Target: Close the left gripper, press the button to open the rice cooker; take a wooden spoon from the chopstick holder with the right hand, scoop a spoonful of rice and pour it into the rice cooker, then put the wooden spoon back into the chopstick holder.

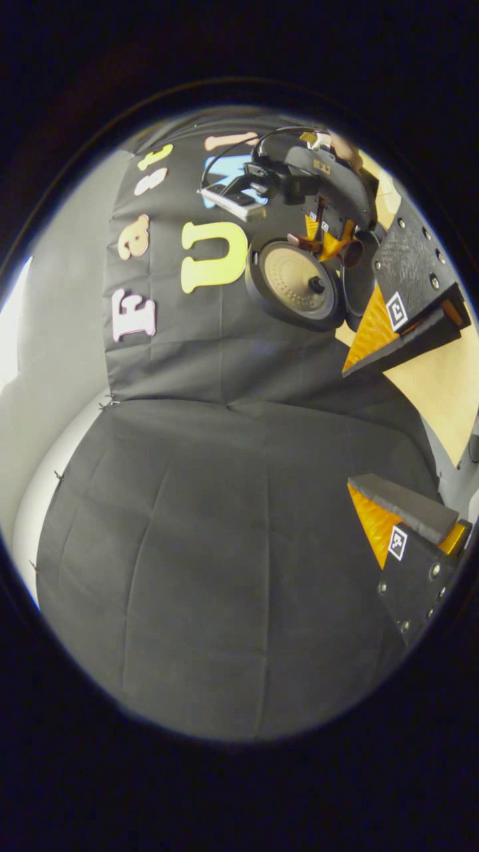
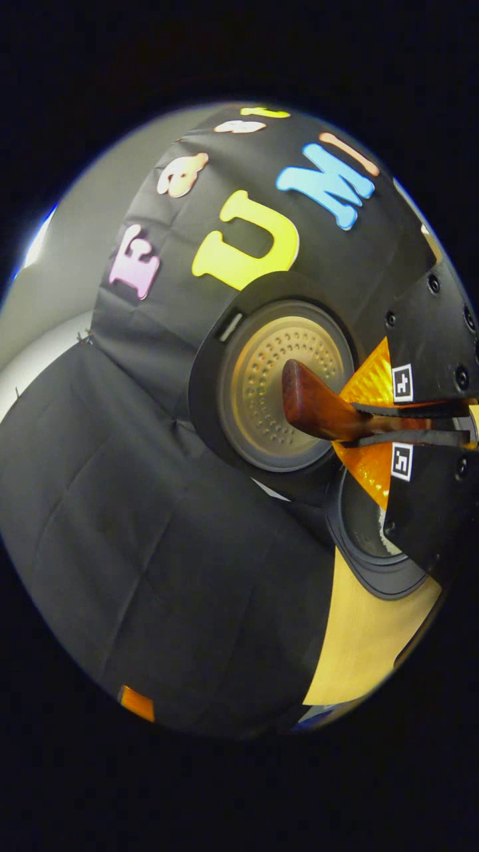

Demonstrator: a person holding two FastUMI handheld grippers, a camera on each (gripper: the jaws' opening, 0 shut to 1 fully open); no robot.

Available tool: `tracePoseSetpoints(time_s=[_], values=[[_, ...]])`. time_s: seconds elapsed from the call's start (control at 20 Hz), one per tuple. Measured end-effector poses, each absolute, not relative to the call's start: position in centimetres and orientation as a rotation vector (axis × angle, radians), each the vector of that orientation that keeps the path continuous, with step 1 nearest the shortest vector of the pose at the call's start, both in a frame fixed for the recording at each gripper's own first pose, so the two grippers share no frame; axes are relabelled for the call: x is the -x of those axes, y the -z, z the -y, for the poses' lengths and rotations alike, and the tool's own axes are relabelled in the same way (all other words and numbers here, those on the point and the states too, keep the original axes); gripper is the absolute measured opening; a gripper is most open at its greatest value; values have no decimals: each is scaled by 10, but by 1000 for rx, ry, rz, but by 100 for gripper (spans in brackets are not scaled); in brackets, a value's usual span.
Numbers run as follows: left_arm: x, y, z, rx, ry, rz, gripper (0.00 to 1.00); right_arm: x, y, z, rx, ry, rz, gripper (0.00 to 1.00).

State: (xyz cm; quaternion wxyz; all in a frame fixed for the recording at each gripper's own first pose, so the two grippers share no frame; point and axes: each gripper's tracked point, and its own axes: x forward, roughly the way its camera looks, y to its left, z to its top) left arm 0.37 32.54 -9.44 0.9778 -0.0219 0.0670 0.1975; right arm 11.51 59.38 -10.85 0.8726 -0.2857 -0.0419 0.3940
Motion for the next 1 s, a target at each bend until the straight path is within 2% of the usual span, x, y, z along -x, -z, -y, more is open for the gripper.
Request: tracePoseSetpoints(time_s=[0.15,0.35,0.55,0.75,0.9,1.0], values=[[-8,93,-324,46,-388,-126,90,-121,116,-589,483,-821,-11,8],[-12,92,-325,46,-381,-122,90,-140,124,-577,119,-793,-260,8],[-16,89,-326,39,-371,-117,90,-159,126,-562,-230,-729,-429,8],[-29,82,-317,45,-334,-103,87,-163,118,-540,-462,-673,-498,8],[-45,74,-297,50,-275,-92,90,-159,99,-515,-609,-638,-523,8],[-56,66,-282,41,-241,-75,88,-159,86,-492,-686,-606,-521,5]])
